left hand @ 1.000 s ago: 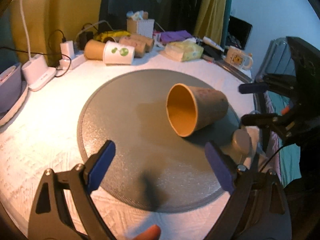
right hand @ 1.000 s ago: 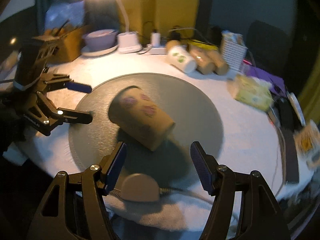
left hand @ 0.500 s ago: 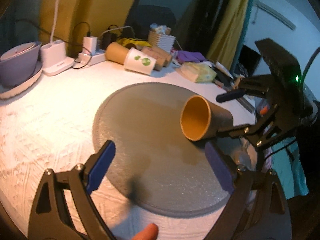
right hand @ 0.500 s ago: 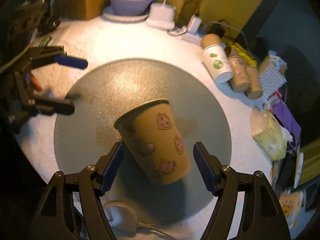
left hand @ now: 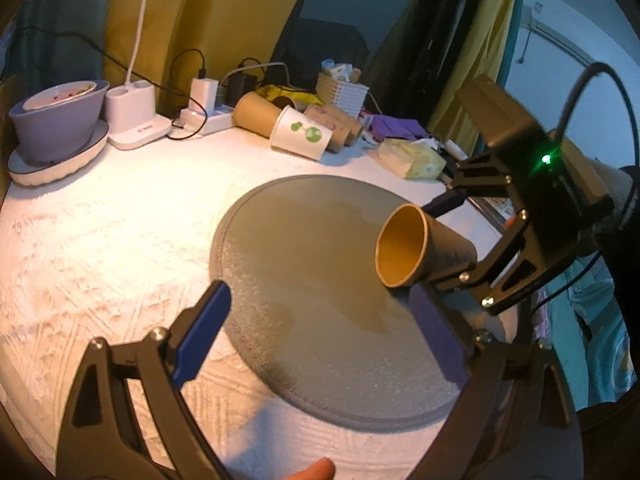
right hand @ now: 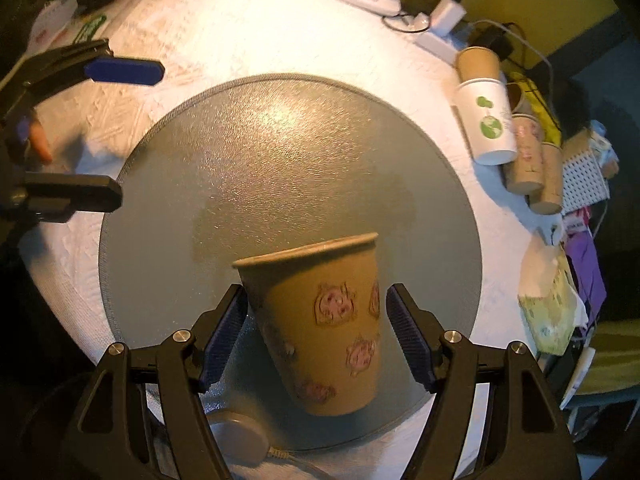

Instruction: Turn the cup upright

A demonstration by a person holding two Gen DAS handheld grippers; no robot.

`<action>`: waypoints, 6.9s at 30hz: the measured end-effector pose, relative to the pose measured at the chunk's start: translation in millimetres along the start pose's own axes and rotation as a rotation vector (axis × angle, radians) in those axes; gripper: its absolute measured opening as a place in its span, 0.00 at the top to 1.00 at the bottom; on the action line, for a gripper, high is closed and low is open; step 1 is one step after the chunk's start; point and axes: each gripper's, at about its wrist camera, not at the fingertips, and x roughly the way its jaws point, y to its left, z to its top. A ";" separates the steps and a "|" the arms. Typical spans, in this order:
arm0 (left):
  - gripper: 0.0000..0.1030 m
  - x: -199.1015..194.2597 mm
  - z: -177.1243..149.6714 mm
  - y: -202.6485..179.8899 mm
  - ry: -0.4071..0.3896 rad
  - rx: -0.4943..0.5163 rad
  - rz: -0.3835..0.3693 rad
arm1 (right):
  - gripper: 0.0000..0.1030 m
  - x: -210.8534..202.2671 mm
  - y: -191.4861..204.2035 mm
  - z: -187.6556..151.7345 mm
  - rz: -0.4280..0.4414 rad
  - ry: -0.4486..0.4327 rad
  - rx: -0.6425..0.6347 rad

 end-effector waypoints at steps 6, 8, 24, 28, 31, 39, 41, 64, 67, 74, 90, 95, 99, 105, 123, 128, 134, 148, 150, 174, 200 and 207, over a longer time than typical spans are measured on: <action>0.11 -2.1 0.1 1.3 -0.006 -0.012 -0.002 | 0.33 6.3 -1.6 7.0 0.004 0.034 -0.004; 0.11 -2.7 0.3 2.1 -0.011 -0.015 -0.001 | 0.33 1.7 -3.2 7.4 0.001 0.009 0.008; 0.11 -5.4 1.6 8.8 -0.040 -0.042 0.041 | 0.33 -30.3 -34.0 -13.5 0.115 -0.509 0.394; 0.11 -5.9 1.2 10.2 -0.044 -0.048 0.047 | 0.33 -21.3 -39.7 -27.5 0.159 -0.634 0.519; 0.11 -4.5 2.1 10.9 -0.042 -0.050 0.051 | 0.33 -13.2 -42.2 -37.5 0.160 -0.669 0.595; 0.11 -3.3 2.2 11.9 -0.044 -0.053 0.057 | 0.33 -12.2 -36.5 -59.0 0.095 -0.724 0.661; 0.11 -2.8 1.6 12.0 -0.043 -0.050 0.060 | 0.33 -14.1 -33.0 -62.9 0.068 -0.722 0.654; 0.11 3.2 -0.1 7.3 -0.031 -0.021 0.066 | 0.28 -12.8 -35.8 -71.0 0.027 -0.724 0.676; 0.11 3.6 -0.6 5.1 -0.031 -0.010 0.068 | 0.28 -12.7 -34.0 -73.5 0.018 -0.705 0.680; 0.11 0.7 -1.4 -4.9 -0.043 0.030 0.089 | 0.28 -16.7 -25.2 -81.7 -0.003 -0.681 0.698; 0.11 -29.8 -14.9 -53.1 -0.134 0.158 0.107 | 0.28 -46.3 15.8 -117.2 -0.072 -0.633 0.728; 0.11 -41.4 -18.7 -64.8 -0.156 0.154 0.076 | 0.28 -63.1 29.3 -126.9 -0.119 -0.641 0.743; 0.11 -51.8 -21.2 -75.3 -0.182 0.163 0.072 | 0.28 -75.9 38.7 -133.9 -0.134 -0.658 0.741; 0.11 -66.9 -20.4 -91.0 -0.222 0.186 0.070 | 0.28 -93.8 51.0 -144.9 -0.154 -0.686 0.747; 0.11 -110.5 -15.4 -115.1 -0.358 0.196 0.060 | 0.28 -150.4 74.2 -164.6 -0.259 -0.777 0.732; 0.11 -120.4 -15.4 -121.2 -0.389 0.208 0.073 | 0.28 -163.6 78.4 -167.7 -0.274 -0.805 0.729; 0.11 -130.3 -14.2 -126.4 -0.423 0.222 0.084 | 0.28 -178.3 84.3 -171.3 -0.286 -0.833 0.719; 0.11 -153.6 -6.9 -128.2 -0.519 0.239 0.123 | 0.28 -203.3 90.8 -174.4 -0.300 -0.902 0.704; 0.11 -156.5 -6.6 -128.5 -0.529 0.240 0.122 | 0.28 -205.0 91.2 -174.8 -0.303 -0.904 0.700; 0.11 -157.9 -8.4 -124.0 -0.527 0.211 0.097 | 0.28 -203.1 92.0 -173.5 -0.303 -0.895 0.699; 0.11 -158.5 -9.8 -127.2 -0.525 0.210 0.096 | 0.28 -198.6 93.8 -173.0 -0.302 -0.892 0.700; 0.11 -158.3 -10.0 -128.0 -0.523 0.210 0.096 | 0.28 -193.5 95.7 -174.4 -0.299 -0.889 0.700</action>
